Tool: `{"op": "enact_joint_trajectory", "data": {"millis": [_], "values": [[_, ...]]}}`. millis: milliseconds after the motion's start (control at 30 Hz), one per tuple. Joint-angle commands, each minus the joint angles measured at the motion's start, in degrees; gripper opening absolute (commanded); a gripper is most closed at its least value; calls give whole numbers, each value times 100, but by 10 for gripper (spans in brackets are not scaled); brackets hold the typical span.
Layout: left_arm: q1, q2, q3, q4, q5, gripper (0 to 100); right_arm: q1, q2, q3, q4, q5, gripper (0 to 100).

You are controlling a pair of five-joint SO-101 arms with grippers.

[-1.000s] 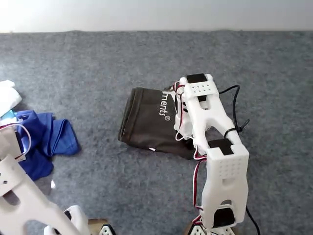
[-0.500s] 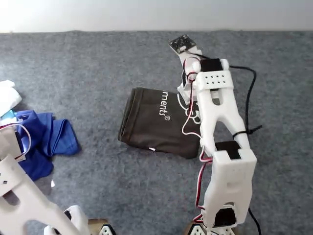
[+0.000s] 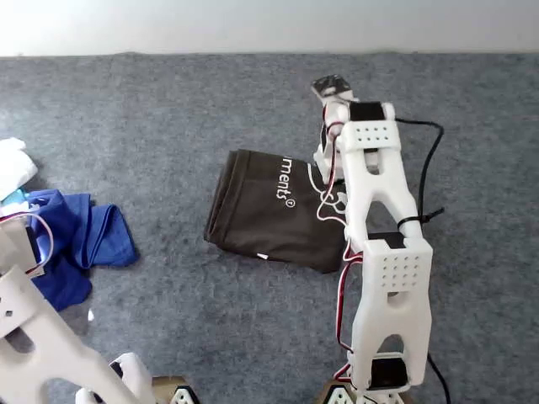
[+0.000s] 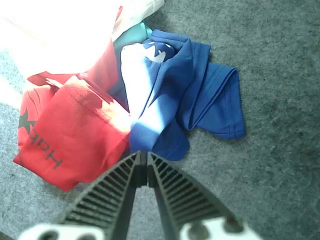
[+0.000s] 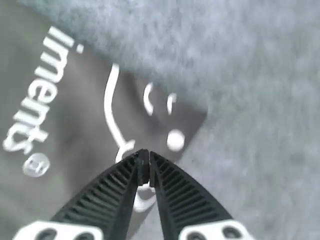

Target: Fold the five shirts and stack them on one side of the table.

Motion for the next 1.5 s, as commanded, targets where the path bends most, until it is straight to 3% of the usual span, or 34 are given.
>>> {"op": "enact_joint_trajectory", "data": {"millis": [0, 400, 567, 733, 1000, 1467], "values": [[-26, -105, -40, 18, 26, 13, -40, -453, -642, 1174, -457, 12], [-26, -105, -48, 18, 18, 13, -268, -2703, 1996, 1147, -747, 20], [-26, -105, -48, 18, 18, 13, -295, -3310, 3015, 1103, -1231, 194], [-26, -105, -40, 18, 26, 13, -655, -2914, 3077, 1068, -1837, 318], [-26, -105, -22, 18, 9, 13, -1420, -2009, 3068, 338, -1829, 325], [-26, -97, -22, -18, 9, 13, -971, -251, 3068, -171, -1837, 325]]}}
